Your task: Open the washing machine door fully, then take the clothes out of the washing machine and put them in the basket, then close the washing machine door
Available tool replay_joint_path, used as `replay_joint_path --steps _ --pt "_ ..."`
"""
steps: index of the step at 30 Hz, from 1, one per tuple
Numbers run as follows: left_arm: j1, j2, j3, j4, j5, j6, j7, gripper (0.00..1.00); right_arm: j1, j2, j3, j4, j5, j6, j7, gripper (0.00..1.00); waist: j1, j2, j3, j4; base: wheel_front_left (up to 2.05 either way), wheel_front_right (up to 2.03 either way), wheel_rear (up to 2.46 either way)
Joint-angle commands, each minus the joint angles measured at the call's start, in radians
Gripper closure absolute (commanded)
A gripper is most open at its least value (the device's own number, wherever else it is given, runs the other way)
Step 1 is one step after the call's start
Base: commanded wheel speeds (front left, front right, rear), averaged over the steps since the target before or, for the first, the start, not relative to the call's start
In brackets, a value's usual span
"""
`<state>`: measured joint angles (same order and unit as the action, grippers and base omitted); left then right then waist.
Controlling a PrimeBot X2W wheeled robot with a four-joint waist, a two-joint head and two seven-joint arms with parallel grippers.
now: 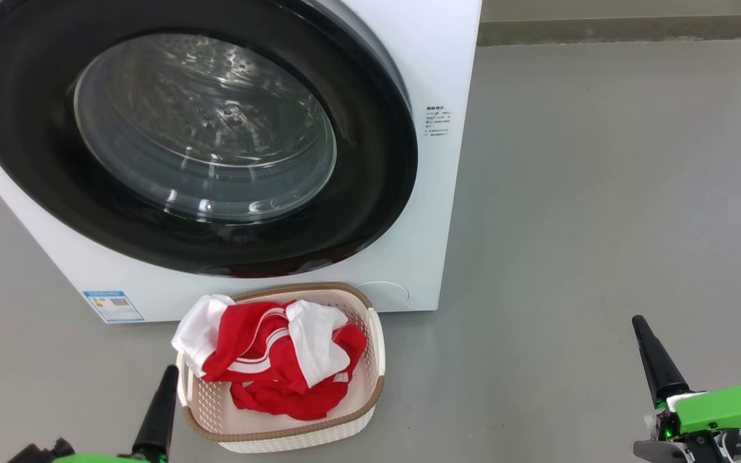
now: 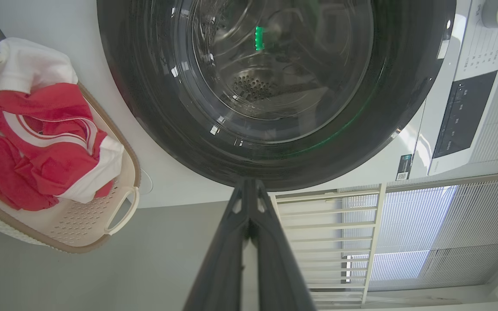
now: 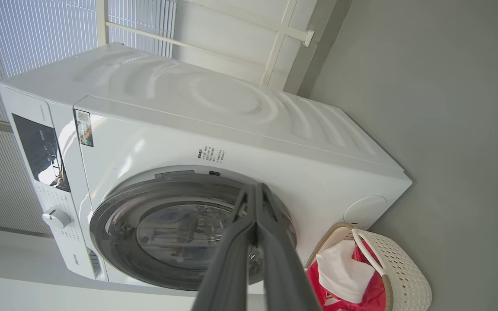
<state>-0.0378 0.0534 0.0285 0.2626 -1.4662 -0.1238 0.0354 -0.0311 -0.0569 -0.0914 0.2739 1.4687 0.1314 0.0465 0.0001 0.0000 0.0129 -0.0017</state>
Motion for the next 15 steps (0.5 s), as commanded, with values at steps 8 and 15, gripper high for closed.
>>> replay_joint_path --steps 8,15 --pt "-0.058 0.022 0.043 -0.02 -0.103 -0.007 0.03 1.0 -0.062 -0.008 0.001 -0.029 0.094 -0.001 0.032 1.0 -0.0001 0.0 -0.006 0.001 0.0 0.0 0.0" --pt "-0.067 0.022 0.05 -0.019 -0.172 -0.007 0.05 1.0 -0.075 -0.006 -0.005 -0.03 0.155 -0.001 0.052 1.0 -0.0001 0.0 -0.01 0.002 0.0 0.0 0.0"
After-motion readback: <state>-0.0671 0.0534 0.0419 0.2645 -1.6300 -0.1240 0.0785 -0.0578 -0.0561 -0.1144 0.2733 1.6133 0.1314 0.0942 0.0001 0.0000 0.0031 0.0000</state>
